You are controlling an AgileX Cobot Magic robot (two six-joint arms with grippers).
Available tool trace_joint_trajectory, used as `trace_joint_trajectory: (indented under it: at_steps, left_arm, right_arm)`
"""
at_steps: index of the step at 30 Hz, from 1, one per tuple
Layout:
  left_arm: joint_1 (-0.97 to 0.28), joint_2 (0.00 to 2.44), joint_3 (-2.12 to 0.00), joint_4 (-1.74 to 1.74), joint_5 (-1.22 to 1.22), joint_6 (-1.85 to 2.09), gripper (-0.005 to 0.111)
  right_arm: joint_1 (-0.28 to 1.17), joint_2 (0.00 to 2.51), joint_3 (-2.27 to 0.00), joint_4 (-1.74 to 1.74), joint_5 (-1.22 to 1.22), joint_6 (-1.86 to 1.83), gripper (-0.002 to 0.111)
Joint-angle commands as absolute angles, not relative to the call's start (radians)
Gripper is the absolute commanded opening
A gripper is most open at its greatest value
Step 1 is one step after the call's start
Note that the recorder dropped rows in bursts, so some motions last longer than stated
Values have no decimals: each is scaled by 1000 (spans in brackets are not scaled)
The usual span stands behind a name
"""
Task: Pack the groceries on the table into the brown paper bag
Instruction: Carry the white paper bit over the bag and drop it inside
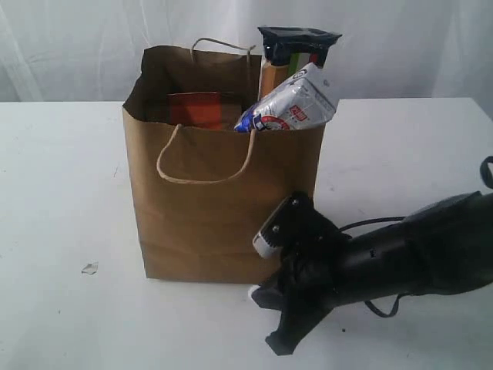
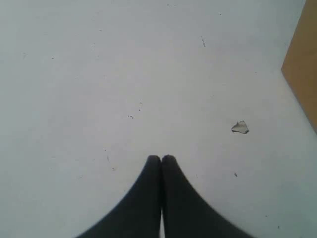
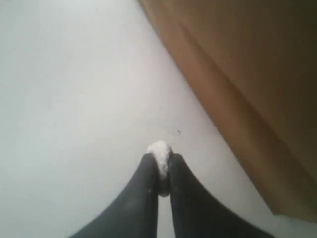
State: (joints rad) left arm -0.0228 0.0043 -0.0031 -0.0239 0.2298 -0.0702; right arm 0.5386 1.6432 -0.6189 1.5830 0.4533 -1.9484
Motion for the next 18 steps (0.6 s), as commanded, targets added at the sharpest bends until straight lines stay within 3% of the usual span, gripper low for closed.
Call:
trace_joint_trajectory:
  at_steps: [1,10,18]
  left_arm:
    - [-25,0,0,-29,232,-71,0]
    - [-25,0,0,-29,232,-71,0]
    - [-25,0,0,-29,232,-71,0]
  right_arm:
    - [539,1528,-621,1574,615,-1805,0]
    - [539,1298,-621,1660,1134,-1819,0]
    - [549,1253,-744,1744,1176,-1884,0]
